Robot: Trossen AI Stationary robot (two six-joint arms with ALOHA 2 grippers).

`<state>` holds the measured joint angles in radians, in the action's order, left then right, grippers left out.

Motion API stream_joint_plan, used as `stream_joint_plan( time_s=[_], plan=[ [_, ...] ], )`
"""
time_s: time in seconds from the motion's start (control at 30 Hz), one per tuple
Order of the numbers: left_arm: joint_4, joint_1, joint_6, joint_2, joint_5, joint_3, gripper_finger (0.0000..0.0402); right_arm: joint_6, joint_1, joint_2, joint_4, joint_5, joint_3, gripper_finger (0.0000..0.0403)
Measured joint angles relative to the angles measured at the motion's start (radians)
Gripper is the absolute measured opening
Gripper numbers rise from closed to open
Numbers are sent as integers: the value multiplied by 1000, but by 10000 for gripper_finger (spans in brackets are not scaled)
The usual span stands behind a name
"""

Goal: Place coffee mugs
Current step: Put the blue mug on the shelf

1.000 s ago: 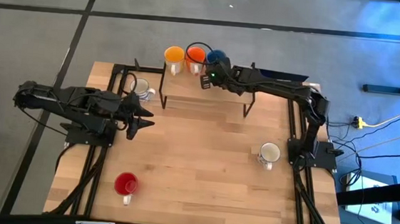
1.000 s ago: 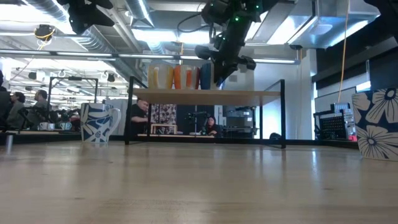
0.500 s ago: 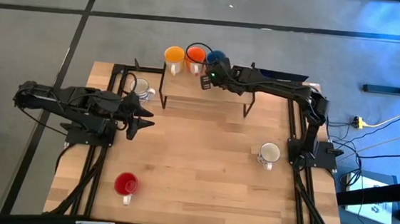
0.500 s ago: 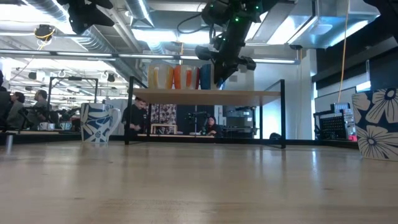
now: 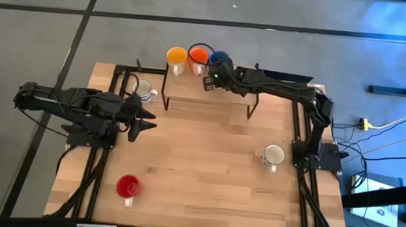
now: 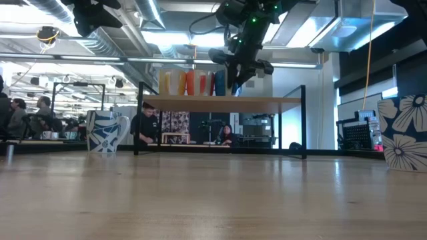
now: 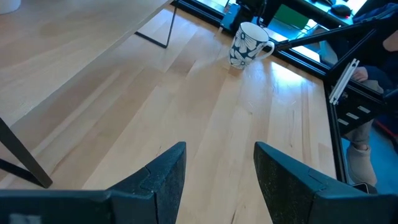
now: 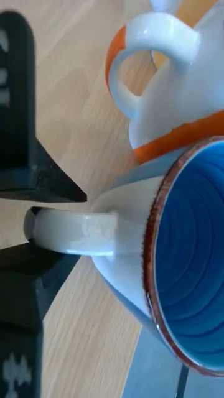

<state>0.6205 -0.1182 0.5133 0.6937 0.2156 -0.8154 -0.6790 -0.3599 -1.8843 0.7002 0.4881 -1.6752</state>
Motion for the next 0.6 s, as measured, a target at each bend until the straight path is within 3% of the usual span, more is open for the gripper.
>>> stream_joint_plan(
  time_s=[0.4, 0.6],
  plan=[
    [0, 0, 0, 0, 0, 0, 183, 13, 0, 0, 1, -2, -4, 184],
    [0, 0, 0, 0, 0, 0, 183, 64, 15, 0, 77, 16, -117, 210]
  ],
)
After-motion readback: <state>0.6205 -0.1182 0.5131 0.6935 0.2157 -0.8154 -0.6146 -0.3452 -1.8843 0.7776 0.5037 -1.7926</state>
